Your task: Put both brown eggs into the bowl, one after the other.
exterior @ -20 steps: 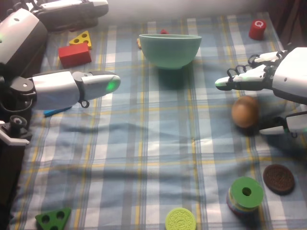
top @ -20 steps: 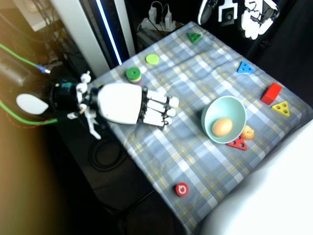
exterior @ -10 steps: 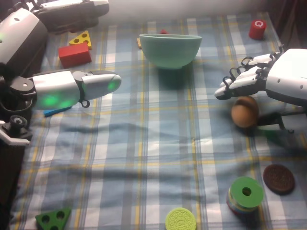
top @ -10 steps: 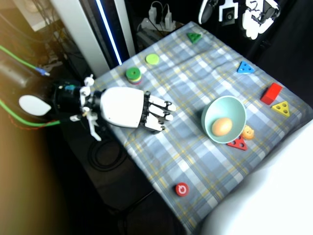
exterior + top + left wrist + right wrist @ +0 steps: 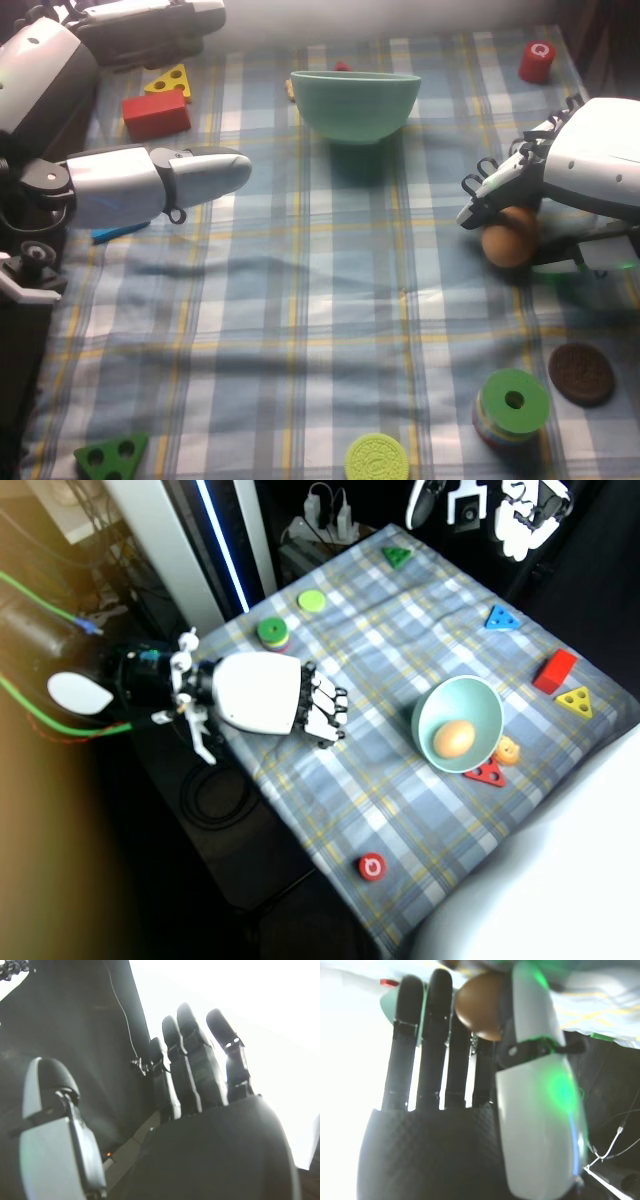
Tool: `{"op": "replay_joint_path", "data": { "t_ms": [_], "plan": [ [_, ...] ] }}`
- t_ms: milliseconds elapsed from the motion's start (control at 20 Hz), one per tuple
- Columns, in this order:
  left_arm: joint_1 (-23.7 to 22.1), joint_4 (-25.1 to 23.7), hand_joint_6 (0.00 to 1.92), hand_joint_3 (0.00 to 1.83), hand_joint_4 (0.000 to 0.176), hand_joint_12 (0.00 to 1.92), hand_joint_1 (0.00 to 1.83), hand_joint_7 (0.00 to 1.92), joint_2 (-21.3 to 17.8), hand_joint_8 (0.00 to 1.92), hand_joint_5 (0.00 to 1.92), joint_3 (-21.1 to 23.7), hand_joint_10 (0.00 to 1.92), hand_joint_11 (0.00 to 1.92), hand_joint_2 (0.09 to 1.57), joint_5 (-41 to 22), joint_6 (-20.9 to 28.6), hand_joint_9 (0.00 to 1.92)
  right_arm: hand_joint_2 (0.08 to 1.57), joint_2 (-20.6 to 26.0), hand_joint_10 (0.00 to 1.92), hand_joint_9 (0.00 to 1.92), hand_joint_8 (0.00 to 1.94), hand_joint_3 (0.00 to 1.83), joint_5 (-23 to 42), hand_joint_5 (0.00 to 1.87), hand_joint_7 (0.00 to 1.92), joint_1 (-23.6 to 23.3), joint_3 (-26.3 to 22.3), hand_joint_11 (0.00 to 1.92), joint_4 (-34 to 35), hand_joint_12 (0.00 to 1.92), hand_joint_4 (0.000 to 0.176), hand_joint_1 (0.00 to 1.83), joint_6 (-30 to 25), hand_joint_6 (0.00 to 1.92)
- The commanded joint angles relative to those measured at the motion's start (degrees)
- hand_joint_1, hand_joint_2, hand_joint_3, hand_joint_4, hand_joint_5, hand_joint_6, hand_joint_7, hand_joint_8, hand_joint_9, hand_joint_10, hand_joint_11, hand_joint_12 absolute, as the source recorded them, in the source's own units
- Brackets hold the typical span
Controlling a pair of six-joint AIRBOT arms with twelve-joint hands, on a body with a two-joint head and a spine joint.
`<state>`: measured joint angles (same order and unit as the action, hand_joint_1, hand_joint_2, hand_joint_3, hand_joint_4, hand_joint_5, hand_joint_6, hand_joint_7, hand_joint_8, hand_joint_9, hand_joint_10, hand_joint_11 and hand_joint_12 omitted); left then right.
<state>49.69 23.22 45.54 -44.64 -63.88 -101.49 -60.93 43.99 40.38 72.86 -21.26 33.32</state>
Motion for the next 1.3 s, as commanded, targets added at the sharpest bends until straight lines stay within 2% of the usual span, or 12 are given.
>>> {"op": "replay_joint_path", "data": {
  "t_ms": [0,200,300,400,550,700,750,800,850,950,1050,1250],
  "plan": [
    [-0.55,-1.33,0.00,0.00,0.076,1.37,0.79,0.64,0.10,0.00,0.52,-0.33,0.02,0.00,0.90,-6.73,0.51,0.61,1.11,-0.12,1.06,1.01,1.11,0.00,3.92,1.02,1.00,-0.27,0.09,0.92,0.49,1.34,0.000,1.23,0.09,0.83],
    [-0.43,-1.10,0.00,0.00,0.089,1.36,0.80,0.66,0.14,0.01,0.53,-0.32,0.02,0.00,0.89,-6.72,0.51,0.61,1.08,-0.11,0.96,1.06,1.09,0.00,5.33,1.14,1.01,-2.36,0.52,0.96,1.88,1.33,0.000,1.25,0.09,0.59],
    [-0.41,-0.93,0.00,0.00,0.094,1.32,0.80,0.67,0.14,0.01,0.53,-0.33,0.03,0.00,0.88,-6.72,0.51,0.63,1.09,-0.36,1.04,0.99,1.13,0.00,8.28,1.08,1.02,-3.93,1.41,0.91,4.83,1.35,0.000,1.26,0.41,0.65],
    [-0.41,-0.91,0.00,0.00,0.085,1.29,0.81,0.67,0.16,0.00,0.53,-0.33,0.03,0.00,0.89,-6.72,0.51,0.63,1.07,-1.52,0.81,0.98,0.94,0.00,10.94,1.13,1.03,-6.35,2.75,0.82,8.74,1.15,0.012,1.24,2.15,0.75],
    [-0.40,-0.93,0.00,0.00,0.086,1.24,0.82,0.68,0.26,0.01,0.54,-0.36,0.03,0.00,0.87,-6.57,0.51,0.63,1.08,-3.44,1.16,0.79,1.24,0.00,11.32,1.20,0.96,-11.25,4.91,0.56,11.62,1.50,0.000,1.27,4.53,0.44],
    [-0.55,-1.08,0.00,0.00,0.089,1.23,0.79,0.69,0.82,0.00,0.55,-0.84,0.03,0.00,0.88,-5.90,0.51,0.65,1.09,-5.06,0.89,0.94,0.96,0.00,10.11,1.04,1.02,-14.98,6.60,0.77,13.65,1.33,0.026,1.23,7.39,0.89],
    [-0.66,-1.11,0.00,0.00,0.089,1.18,0.79,0.69,0.97,0.00,0.55,-1.00,0.02,0.00,0.89,-5.74,0.51,0.63,1.09,-5.51,1.08,1.03,0.99,0.00,9.13,1.01,1.07,-15.96,6.96,0.88,13.78,1.51,0.000,1.25,8.40,0.85],
    [-0.77,-1.13,0.00,0.00,0.092,1.16,0.78,0.68,1.11,0.00,0.55,-1.18,0.02,0.00,0.89,-5.57,0.51,0.62,1.08,-6.52,1.42,1.13,1.07,0.00,7.68,1.04,1.10,-17.38,7.93,1.05,13.60,1.72,0.000,1.20,8.49,0.88],
    [-0.85,-1.13,0.00,0.00,0.092,1.14,0.78,0.67,1.22,0.00,0.54,-1.29,0.02,0.00,0.89,-5.43,0.52,0.62,1.06,-7.62,1.44,1.18,1.10,0.00,6.32,1.10,1.12,-18.47,8.84,1.13,13.09,1.71,0.000,1.19,8.49,0.80],
    [-0.92,-1.14,0.00,0.00,0.091,1.14,0.79,0.69,1.34,0.01,0.55,-1.39,0.03,0.00,0.89,-5.21,0.52,0.64,1.01,-9.39,1.07,1.18,0.46,0.00,4.38,1.14,1.36,-19.72,10.24,1.02,12.11,1.54,0.000,1.28,8.49,0.65],
    [-1.02,-1.23,0.00,0.00,0.085,1.07,0.80,0.69,1.55,0.00,0.56,-1.55,0.03,0.00,0.89,-4.90,0.52,0.65,1.00,-11.42,0.76,1.24,0.16,0.00,1.56,1.12,1.45,-21.03,11.86,0.99,10.90,1.36,0.000,1.28,8.49,0.79],
    [-1.43,-1.87,0.00,0.00,0.070,1.16,0.81,0.70,2.46,0.00,0.58,-2.61,0.03,0.00,0.88,-3.20,2.72,0.66,1.00,-14.34,0.32,1.42,0.01,0.00,-2.34,1.12,1.54,-21.93,14.50,1.08,9.52,1.13,0.000,1.29,8.49,0.72]
  ]
}}
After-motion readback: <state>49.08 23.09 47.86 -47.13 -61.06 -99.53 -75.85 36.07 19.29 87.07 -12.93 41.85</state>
